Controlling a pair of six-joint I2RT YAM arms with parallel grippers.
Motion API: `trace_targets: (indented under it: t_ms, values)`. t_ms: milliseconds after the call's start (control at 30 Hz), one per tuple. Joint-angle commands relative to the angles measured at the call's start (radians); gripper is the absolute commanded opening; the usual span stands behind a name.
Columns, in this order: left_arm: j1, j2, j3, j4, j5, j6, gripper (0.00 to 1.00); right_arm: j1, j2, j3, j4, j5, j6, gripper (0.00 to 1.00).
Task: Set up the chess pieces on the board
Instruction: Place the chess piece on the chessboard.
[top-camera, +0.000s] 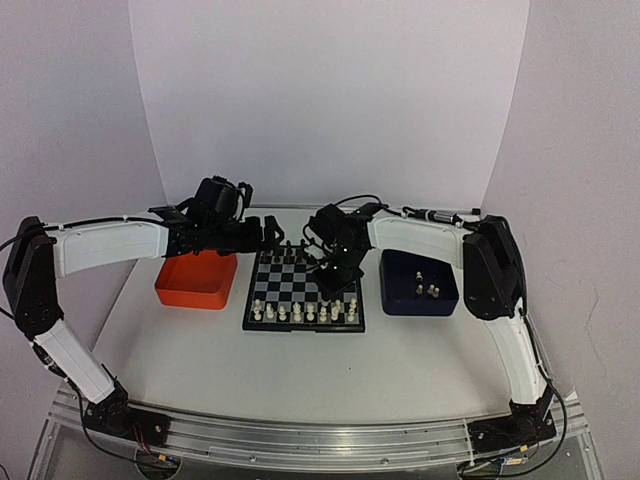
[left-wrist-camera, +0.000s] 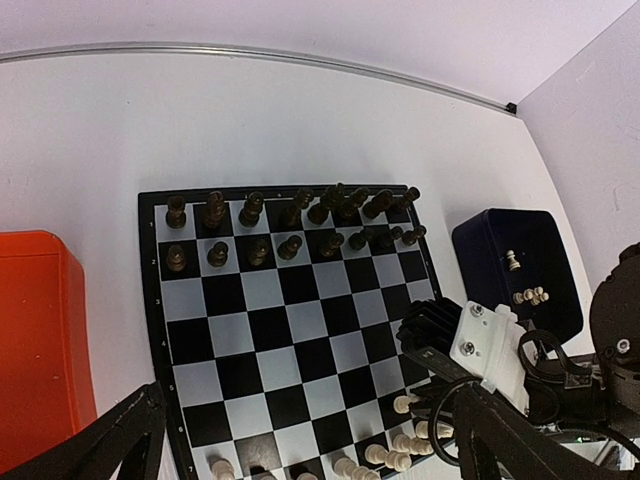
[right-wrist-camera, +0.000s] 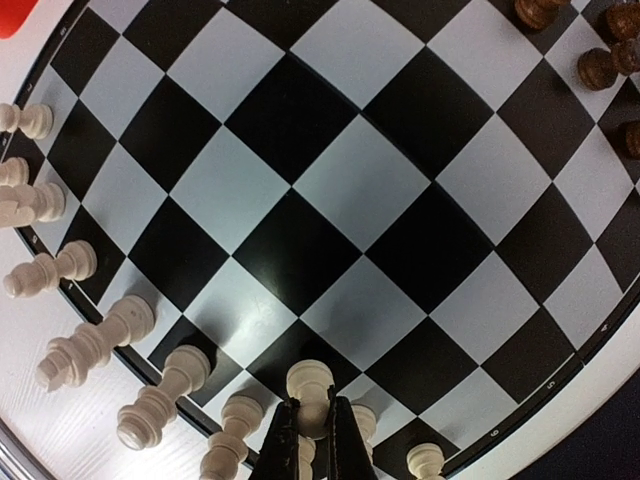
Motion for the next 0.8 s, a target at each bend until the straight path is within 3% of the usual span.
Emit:
trace_targets:
  t_ms: [0, 433, 533, 767]
  values:
    - [0.005, -0.013, 0.020, -0.009, -0.014, 0.005, 1.00, -0.001, 0.006, 0.030, -0.041, -0.029, -0.010, 0.00]
    - [0.005, 0.003, 0.018, 0.006, 0.007, 0.004, 1.00, 0.000, 0.054, 0.056, -0.041, -0.034, 0.024, 0.00]
    - [0.005, 0.002, 0.015, 0.007, 0.004, 0.002, 1.00, 0.000, 0.055, 0.058, -0.040, -0.048, 0.034, 0.04]
    - [0.005, -0.008, 0.007, 0.009, 0.010, 0.001, 1.00, -0.002, 0.008, 0.050, -0.041, -0.019, 0.038, 0.29]
